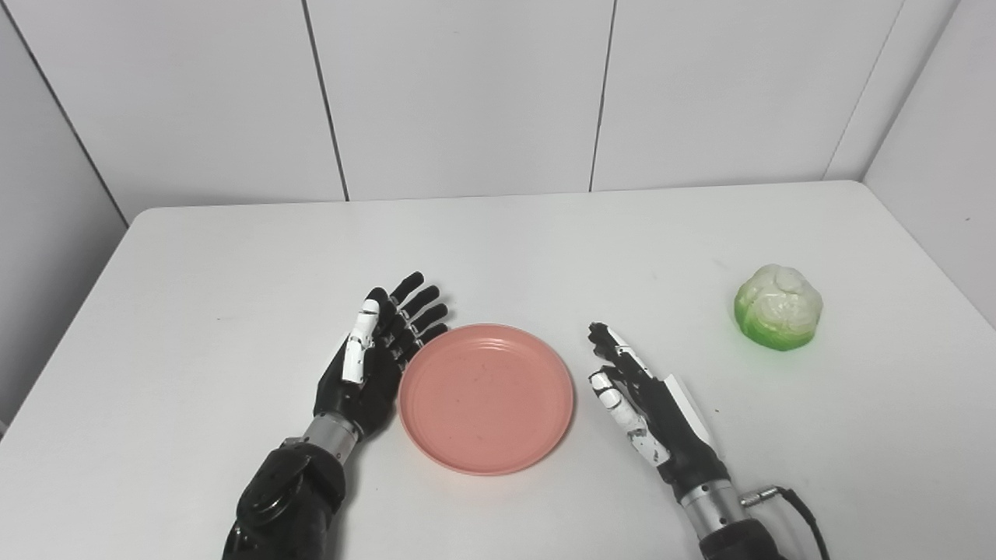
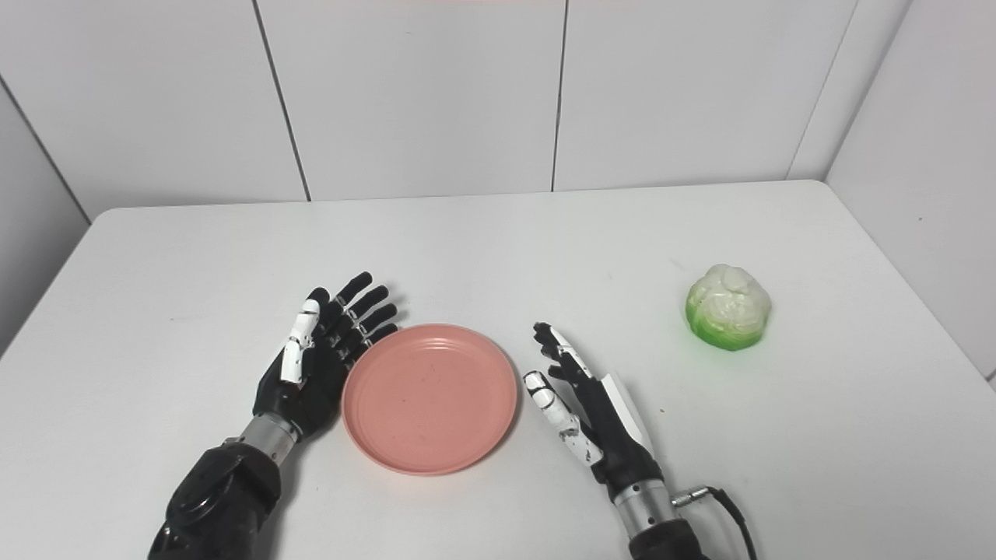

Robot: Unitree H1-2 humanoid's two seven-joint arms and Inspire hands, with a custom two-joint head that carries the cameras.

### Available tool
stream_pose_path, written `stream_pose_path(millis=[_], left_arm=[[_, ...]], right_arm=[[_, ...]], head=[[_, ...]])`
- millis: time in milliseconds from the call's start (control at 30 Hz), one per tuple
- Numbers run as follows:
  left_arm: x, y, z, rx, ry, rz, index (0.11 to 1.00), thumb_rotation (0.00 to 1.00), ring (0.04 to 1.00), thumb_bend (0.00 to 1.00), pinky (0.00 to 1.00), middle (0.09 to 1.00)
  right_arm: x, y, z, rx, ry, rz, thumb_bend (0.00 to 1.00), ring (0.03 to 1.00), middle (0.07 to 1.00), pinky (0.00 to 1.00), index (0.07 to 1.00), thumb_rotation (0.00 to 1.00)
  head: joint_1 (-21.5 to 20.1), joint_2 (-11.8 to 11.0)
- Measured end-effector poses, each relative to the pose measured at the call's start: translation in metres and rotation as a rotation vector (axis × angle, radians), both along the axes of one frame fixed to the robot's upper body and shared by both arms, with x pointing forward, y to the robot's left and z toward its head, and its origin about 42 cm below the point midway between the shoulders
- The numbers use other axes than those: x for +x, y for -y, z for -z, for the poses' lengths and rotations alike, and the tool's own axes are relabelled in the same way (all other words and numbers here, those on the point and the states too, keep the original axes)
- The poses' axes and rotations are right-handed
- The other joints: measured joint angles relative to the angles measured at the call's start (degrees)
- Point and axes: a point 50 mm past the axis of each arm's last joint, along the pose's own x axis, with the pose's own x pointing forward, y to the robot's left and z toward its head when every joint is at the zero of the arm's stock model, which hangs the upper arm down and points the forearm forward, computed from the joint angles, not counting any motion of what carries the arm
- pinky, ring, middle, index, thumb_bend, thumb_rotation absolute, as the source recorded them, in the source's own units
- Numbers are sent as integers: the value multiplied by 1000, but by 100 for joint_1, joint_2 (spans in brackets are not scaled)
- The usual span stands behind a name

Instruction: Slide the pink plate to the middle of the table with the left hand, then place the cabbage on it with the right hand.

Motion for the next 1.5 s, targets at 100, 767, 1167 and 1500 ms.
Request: stream_pose_path(millis=[100, 767, 1167, 1500], left_arm=[[1, -2, 1, 4, 4, -2, 875, 1000, 871, 449, 864, 886], [7, -13, 4, 55, 51, -18, 851, 1000, 846, 477, 834, 860], [12, -20, 7, 57, 57, -21, 840, 1000, 831, 479, 812, 848], [16, -32, 9, 68, 69, -21, 832, 1000, 833, 503, 812, 847]], right_arm=[[0, -1, -1, -4, 4, 18, 304, 910, 911, 875, 912, 1000], [11, 12, -53, -182, 179, 145, 546, 819, 848, 749, 857, 857], [24, 28, -101, -254, 321, 229, 853, 829, 862, 746, 867, 617], [23, 51, -126, -442, 394, 320, 968, 891, 940, 779, 936, 530]], head=[[-114, 26], [-844, 97], [-1283, 62], [-1468, 53]])
